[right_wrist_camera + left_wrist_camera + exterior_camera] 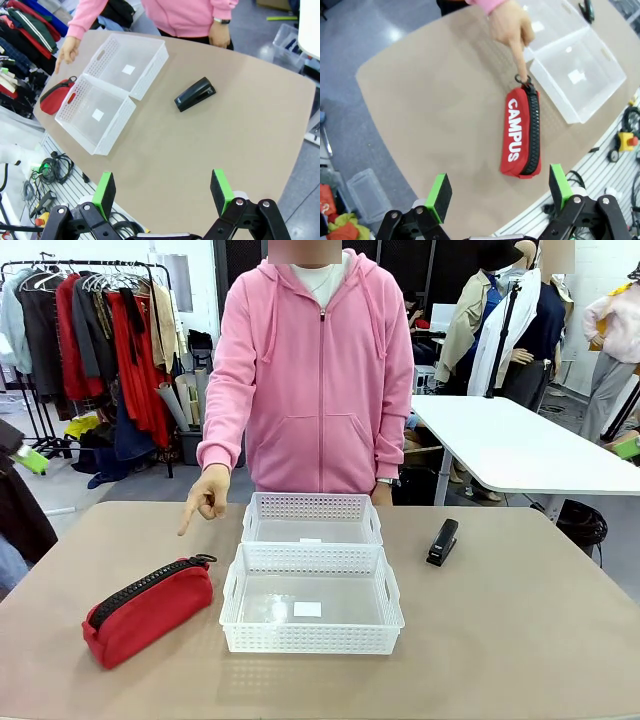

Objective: Distribute items into two baskets.
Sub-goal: Pick up the Pencil pouch that the person points to.

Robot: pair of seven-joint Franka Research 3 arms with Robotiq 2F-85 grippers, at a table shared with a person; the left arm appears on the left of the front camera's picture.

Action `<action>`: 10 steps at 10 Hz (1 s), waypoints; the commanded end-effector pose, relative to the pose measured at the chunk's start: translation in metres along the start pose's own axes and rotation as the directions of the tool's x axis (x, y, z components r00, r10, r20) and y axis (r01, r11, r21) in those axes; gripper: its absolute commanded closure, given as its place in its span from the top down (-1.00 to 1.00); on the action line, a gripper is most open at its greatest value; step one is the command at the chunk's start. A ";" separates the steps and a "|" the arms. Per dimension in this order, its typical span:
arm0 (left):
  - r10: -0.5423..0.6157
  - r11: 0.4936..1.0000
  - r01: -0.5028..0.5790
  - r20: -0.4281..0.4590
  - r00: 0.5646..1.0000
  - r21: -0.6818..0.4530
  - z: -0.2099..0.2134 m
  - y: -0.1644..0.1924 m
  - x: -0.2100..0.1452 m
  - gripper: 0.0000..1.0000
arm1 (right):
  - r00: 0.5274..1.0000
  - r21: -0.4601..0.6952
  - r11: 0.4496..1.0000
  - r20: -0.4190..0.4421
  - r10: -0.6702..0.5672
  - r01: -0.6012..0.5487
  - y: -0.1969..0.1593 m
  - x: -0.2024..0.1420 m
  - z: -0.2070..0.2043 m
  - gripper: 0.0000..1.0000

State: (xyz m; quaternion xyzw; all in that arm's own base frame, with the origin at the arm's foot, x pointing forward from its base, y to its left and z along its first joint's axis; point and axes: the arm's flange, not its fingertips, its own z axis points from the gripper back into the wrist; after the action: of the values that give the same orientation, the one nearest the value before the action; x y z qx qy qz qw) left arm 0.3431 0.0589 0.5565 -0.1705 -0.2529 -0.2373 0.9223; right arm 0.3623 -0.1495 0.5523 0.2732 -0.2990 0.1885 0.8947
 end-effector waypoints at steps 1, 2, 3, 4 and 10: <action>-0.043 0.998 0.045 -0.050 0.998 0.039 -0.022 -0.019 -0.001 1.00 | 1.000 -0.001 1.000 0.010 0.004 -0.004 0.000 0.002 0.000 1.00; -0.081 0.996 0.084 -0.076 0.994 0.034 -0.035 -0.029 0.003 1.00 | 1.000 -0.001 1.000 0.010 0.004 -0.004 0.000 0.002 0.000 1.00; -0.103 0.994 0.107 -0.114 0.988 0.033 -0.049 -0.037 0.008 1.00 | 1.000 -0.001 1.000 0.010 0.004 -0.004 0.000 0.002 0.000 1.00; -0.119 0.991 0.127 -0.167 0.979 0.044 -0.068 -0.042 0.014 1.00 | 1.000 -0.001 1.000 0.010 0.004 -0.004 0.000 0.002 0.000 1.00; -0.200 0.976 0.219 -0.380 0.903 0.006 -0.149 -0.066 0.049 1.00 | 1.000 -0.001 1.000 0.010 0.004 -0.004 0.000 0.002 0.000 1.00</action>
State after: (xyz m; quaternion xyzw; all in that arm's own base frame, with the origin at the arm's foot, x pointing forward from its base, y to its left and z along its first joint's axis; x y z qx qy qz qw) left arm 0.3931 -0.0709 0.4730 -0.0889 -0.1139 -0.3561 0.9232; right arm 0.3626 -0.1496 0.5520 0.2729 -0.2985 0.1881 0.8950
